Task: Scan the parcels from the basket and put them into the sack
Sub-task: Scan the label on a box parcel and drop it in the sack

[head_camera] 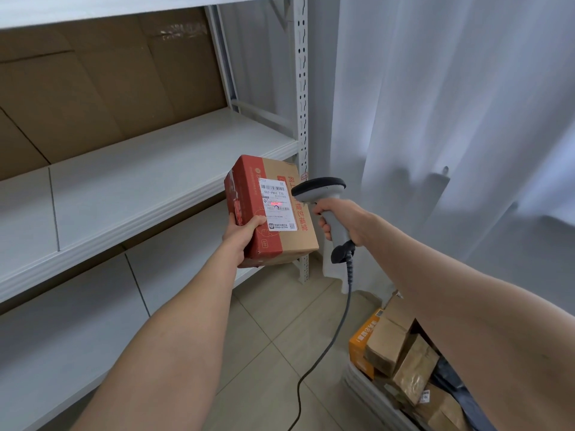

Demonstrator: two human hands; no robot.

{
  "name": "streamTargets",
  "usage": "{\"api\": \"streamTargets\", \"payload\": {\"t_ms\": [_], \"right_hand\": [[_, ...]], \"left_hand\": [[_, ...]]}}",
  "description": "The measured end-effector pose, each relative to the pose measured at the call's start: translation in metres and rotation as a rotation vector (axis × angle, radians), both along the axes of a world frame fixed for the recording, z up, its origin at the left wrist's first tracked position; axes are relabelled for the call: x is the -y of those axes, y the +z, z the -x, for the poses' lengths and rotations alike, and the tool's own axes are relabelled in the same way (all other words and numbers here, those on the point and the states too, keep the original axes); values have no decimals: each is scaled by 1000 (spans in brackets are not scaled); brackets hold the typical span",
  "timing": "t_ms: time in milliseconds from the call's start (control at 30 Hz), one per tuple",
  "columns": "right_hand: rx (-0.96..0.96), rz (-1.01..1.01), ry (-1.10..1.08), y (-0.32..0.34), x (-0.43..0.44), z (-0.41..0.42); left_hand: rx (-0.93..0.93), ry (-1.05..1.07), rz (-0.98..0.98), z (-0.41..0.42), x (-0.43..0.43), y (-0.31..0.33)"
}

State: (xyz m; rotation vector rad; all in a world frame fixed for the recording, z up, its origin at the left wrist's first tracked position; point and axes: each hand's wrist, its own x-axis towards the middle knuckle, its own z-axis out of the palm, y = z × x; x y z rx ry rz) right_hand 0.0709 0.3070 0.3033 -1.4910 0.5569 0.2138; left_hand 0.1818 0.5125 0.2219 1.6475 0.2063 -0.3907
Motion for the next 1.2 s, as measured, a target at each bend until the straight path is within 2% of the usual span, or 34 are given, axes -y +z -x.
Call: {"api": "streamTargets", "payload": {"t_ms": [233,833,1200], "right_hand": [[61,-69,-25,9,-6,-7],[71,55,3,30,-13,-3],[99,32,-42,31,-20,18]], "left_hand": [[-5,-30,-2,2,1,2],[-12,-62,-21,11,-10,4],[12,-87,-19,30,-19,16]]}}
